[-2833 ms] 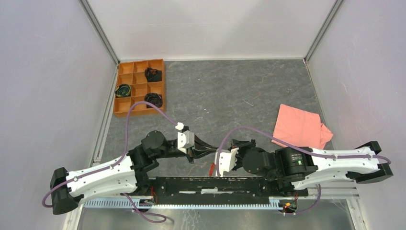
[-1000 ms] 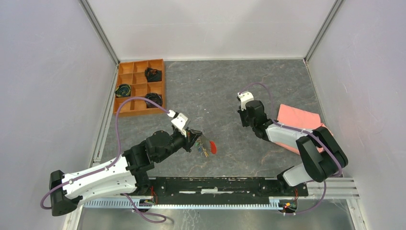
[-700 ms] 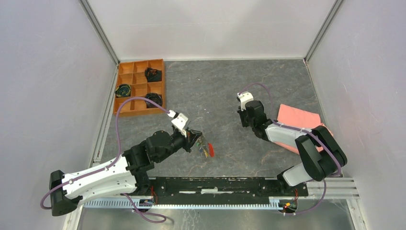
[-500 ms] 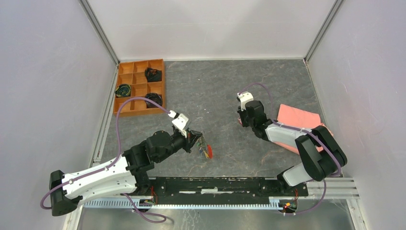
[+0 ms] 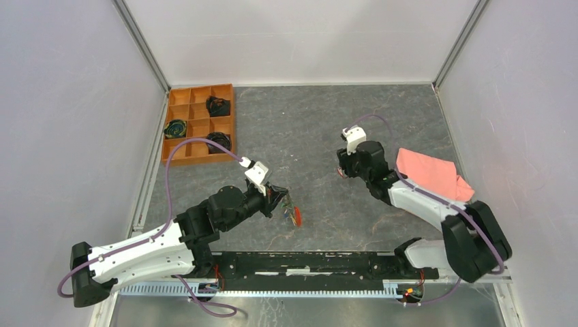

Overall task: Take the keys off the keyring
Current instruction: Place the key at the center of the board.

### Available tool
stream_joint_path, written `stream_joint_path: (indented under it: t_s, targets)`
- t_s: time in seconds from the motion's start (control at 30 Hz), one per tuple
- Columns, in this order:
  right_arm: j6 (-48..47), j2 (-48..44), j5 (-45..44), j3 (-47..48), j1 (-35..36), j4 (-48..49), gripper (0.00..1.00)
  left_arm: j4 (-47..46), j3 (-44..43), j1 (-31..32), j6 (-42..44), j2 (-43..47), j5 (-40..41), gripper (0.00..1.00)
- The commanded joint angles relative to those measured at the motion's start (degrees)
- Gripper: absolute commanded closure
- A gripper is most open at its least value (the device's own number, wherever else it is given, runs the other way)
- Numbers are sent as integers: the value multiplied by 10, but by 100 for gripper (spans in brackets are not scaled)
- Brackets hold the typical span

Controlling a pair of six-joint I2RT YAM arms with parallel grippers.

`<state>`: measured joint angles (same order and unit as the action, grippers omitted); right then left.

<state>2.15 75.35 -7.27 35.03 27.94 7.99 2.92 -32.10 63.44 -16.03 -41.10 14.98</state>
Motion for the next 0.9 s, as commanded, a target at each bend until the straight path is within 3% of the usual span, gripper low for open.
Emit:
stream_joint_path:
  t_s: [0.0, 0.33, 0.6, 0.87]
  targets:
    - [-17, -75, 69, 5, -3, 0, 42, -38, -23, -1, -26, 2, 7, 98]
    - [-17, -221, 218, -22, 18, -22, 41, -60, -10, -1, -33, 8, 11, 98]
    - [-50, -303, 229, -36, 98, -47, 41, -93, -2, -1, -15, 27, -34, 98]
    - [-73, -373, 270, -50, 134, -70, 45, -110, -4, -1, 8, 40, -97, 98]
